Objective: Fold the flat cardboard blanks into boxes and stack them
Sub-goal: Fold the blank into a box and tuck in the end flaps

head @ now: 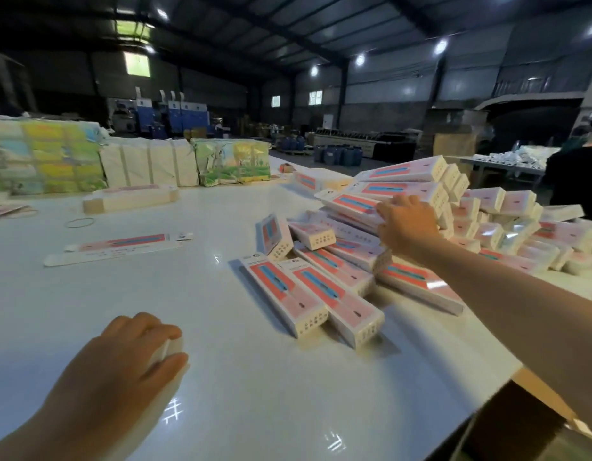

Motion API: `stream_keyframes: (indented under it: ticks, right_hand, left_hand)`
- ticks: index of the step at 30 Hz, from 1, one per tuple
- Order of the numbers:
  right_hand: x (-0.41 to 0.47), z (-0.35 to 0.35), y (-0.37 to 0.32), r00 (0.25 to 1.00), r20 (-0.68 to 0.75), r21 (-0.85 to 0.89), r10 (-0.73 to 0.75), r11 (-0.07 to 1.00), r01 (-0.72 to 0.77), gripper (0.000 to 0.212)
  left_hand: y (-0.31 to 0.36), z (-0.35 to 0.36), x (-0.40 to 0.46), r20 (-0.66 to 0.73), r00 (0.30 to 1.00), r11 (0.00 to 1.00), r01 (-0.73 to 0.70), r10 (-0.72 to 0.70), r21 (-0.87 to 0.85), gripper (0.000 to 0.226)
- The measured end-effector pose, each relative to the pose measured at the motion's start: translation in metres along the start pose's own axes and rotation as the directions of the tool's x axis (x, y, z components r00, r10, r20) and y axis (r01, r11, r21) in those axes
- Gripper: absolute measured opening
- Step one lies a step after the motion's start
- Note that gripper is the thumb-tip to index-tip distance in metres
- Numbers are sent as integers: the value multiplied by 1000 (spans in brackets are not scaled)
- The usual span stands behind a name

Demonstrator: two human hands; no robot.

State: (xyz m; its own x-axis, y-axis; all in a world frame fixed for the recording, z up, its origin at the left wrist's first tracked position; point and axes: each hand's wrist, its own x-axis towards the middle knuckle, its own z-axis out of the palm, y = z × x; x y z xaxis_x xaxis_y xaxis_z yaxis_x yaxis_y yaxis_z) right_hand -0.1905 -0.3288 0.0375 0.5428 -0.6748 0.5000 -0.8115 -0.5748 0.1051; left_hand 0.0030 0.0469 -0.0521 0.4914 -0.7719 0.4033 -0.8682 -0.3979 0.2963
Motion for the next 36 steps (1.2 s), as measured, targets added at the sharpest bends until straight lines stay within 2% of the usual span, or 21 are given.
stream_keyframes:
  ticks: [2,4,6,8,10,12,14,18,20,23,26,28,31,33,34,36]
  right_hand:
    - [-2,-22,-19,997,-70,88,7,996,0,44]
    - [-13,-43,-58,978,-205,279,-50,954,107,41]
    - [-39,-57,-109,945,-268,487,-187,820,300,33]
    - [-77,-56,-159,895,-243,588,-373,677,442,28]
    - [-114,-39,-200,832,-169,608,-529,608,510,26]
    - [-139,-21,-226,782,-97,605,-616,587,538,24]
    - [-148,-11,-235,781,-66,618,-621,589,521,25]
    - [-146,-9,-234,774,-73,648,-629,560,516,14]
    - [-146,-11,-234,772,-71,661,-632,549,511,11]
    - [-146,-10,-235,763,-106,668,-637,523,529,12]
    - [-141,-2,-235,740,-166,672,-651,474,568,18]
    - [-138,4,-235,740,-180,676,-648,465,572,21]
    - [-133,15,-236,738,-172,661,-653,479,578,22]
    - [-129,21,-236,745,-149,658,-651,497,566,22]
    - [-127,24,-236,747,-142,654,-649,505,563,21]
    - [-126,27,-236,748,-140,640,-648,517,568,22]
  left_hand:
    - [4,-3,-1,2,1000,999,3,-3,32,63]
    - [7,-4,-2,10,1000,997,-6,6,83,67]
    - [5,-3,-3,32,999,992,-13,9,129,65]
    - [2,-1,-3,18,1000,992,-15,13,121,44]
    - [0,0,-4,-16,1000,995,-16,18,98,33]
    - [-1,1,-5,-15,1000,996,-11,12,86,33]
    - [-2,1,-3,8,1000,995,-1,0,96,34]
    - [0,1,-2,59,998,991,0,-8,135,37]
    - [0,-4,-4,96,995,995,0,-10,102,36]
    - [-15,-31,-2,166,974,989,149,-151,26,39]
    - [-52,-87,-3,163,907,921,383,-389,69,42]
    - [-88,-129,-18,92,834,833,522,-544,184,41]
    - [-148,-174,-61,-16,638,581,712,-770,395,36]
    - [-178,-184,-93,-62,466,373,775,-883,510,60]
    - [-189,-184,-104,-85,418,312,784,-904,536,77]
    - [-203,-180,-111,-131,409,281,793,-903,540,94]
